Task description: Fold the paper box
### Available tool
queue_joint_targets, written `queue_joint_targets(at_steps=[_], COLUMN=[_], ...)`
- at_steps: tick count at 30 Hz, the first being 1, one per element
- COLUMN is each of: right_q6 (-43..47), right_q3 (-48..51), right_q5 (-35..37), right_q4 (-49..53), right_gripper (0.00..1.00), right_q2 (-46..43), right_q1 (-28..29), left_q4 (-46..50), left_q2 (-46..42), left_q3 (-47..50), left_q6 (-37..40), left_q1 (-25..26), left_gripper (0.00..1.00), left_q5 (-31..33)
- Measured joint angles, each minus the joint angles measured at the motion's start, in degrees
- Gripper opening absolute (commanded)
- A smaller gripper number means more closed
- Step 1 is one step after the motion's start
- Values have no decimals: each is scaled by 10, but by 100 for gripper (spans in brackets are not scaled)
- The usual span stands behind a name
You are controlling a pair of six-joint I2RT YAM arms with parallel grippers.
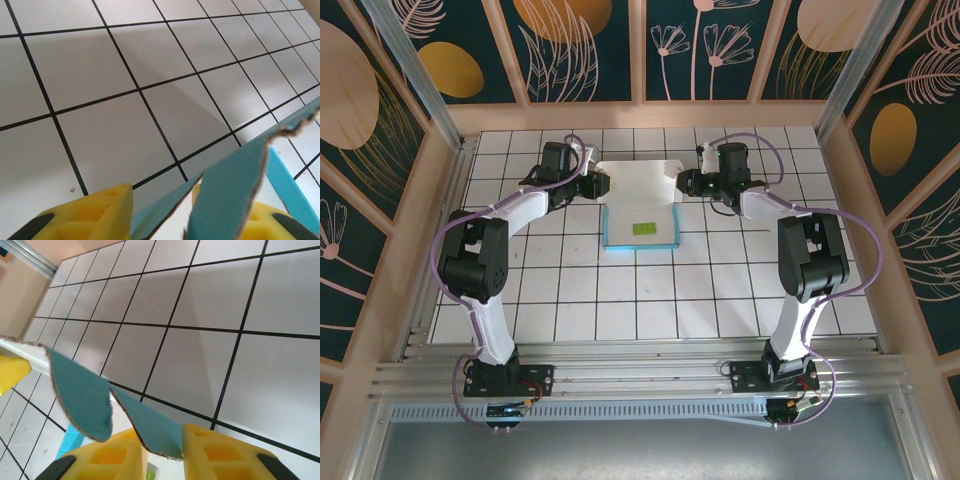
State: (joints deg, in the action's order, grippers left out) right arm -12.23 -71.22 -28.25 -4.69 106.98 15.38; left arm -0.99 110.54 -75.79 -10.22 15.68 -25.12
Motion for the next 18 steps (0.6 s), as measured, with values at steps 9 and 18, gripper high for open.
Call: queue_joint_targets(at_steps=[9,18], right_q6=[-3,-3], right_q3=[8,8], right_q5=[32,43], right_q4=[-9,-11], right_gripper=[23,21], right_q2=[0,0], right_q1=[6,13], left_q4=[4,12], left_q2=[0,0], left_q3=[0,0], left_q6=[-3,-12], left_q1=[0,0], left_gripper=[45,31], left_q5=[23,26])
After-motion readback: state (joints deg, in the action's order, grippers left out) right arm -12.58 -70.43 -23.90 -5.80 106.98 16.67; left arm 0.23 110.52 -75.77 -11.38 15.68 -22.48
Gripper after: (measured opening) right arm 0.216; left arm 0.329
